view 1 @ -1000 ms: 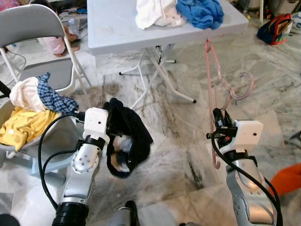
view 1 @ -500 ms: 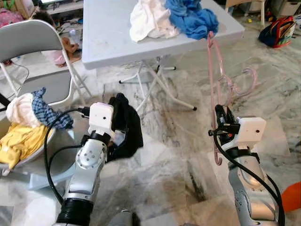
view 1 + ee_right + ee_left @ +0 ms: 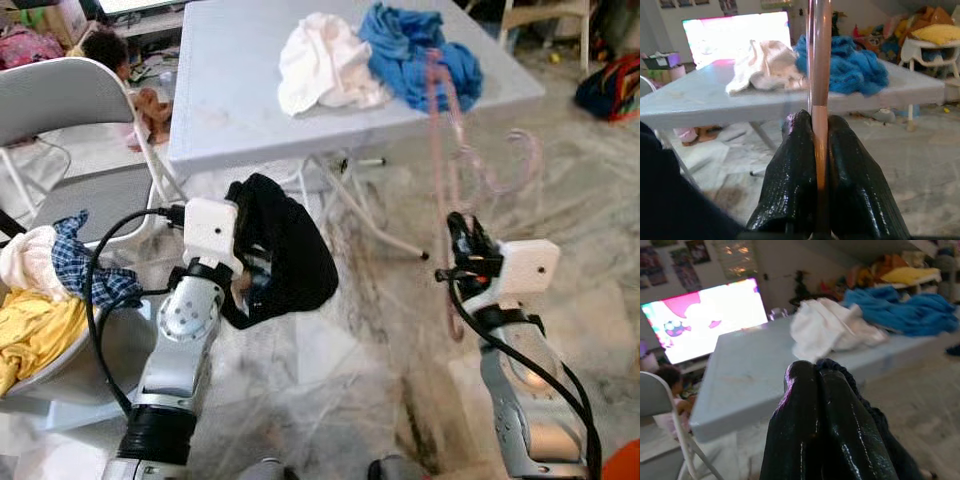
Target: Hang hanger
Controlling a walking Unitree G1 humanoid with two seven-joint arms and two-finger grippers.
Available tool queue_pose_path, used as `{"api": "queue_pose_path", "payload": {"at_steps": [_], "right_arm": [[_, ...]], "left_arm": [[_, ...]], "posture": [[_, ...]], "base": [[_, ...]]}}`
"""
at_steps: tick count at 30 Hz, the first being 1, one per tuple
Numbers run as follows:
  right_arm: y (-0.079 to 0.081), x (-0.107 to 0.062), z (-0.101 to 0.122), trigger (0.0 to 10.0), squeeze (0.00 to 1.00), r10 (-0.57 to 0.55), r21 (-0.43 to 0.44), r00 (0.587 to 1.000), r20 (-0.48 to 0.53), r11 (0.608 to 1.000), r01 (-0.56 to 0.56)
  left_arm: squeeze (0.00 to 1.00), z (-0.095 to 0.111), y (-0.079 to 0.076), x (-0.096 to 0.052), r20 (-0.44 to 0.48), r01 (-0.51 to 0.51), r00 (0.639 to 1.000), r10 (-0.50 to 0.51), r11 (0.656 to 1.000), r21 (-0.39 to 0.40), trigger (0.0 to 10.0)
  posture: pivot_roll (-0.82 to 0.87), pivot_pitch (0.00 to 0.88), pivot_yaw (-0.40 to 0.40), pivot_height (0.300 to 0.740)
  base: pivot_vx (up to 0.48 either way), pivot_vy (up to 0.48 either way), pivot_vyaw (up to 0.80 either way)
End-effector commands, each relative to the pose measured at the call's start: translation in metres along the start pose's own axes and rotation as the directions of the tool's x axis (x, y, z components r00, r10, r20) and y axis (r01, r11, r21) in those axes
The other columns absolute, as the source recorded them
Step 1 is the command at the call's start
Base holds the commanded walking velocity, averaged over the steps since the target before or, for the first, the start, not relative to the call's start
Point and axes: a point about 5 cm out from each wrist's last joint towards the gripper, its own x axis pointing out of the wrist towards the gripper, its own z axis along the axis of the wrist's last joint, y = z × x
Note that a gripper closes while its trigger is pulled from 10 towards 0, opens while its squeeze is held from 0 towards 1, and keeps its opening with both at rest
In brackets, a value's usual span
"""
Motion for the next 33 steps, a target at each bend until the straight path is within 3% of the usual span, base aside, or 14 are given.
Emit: {"api": "queue_pose_path", "payload": {"at_steps": [1,14,25,33], "right_arm": [[0.012,0.005,0.007,10.0,0.0,0.038,0.018,0.999,0.032,0.999,-0.039],[0.011,0.01,0.007,10.0,0.0,0.017,0.032,0.999,0.028,0.999,-0.017],[0.012,0.01,0.006,10.0,0.0,0.016,0.035,1.0,0.023,0.999,-0.017],[0.014,0.011,0.005,10.0,0.0,0.028,0.03,0.999,0.023,0.999,-0.029]], "left_arm": [[0.0,0.008,0.014,0.002,0.028,-0.054,0.998,0.053,0.998,0.016,10.0],[0.0,0.017,0.016,0.013,0.056,-0.043,0.998,0.041,0.999,0.02,10.0],[0.0,0.02,0.015,0.016,0.068,-0.043,0.997,0.042,0.999,0.016,10.0],[0.0,0.05,0.017,0.029,0.176,-0.057,0.983,0.053,0.998,0.017,10.0]], "posture": [[0.03,0.185,0.06,0.74],[0.03,0.178,0.059,0.74],[0.03,0.176,0.061,0.74],[0.03,0.174,0.058,0.74]], "base": [[0.45,0.0,0.48],[0.452,0.0,0.07],[0.451,0.0,-0.49],[0.451,0.0,0.0]]}}
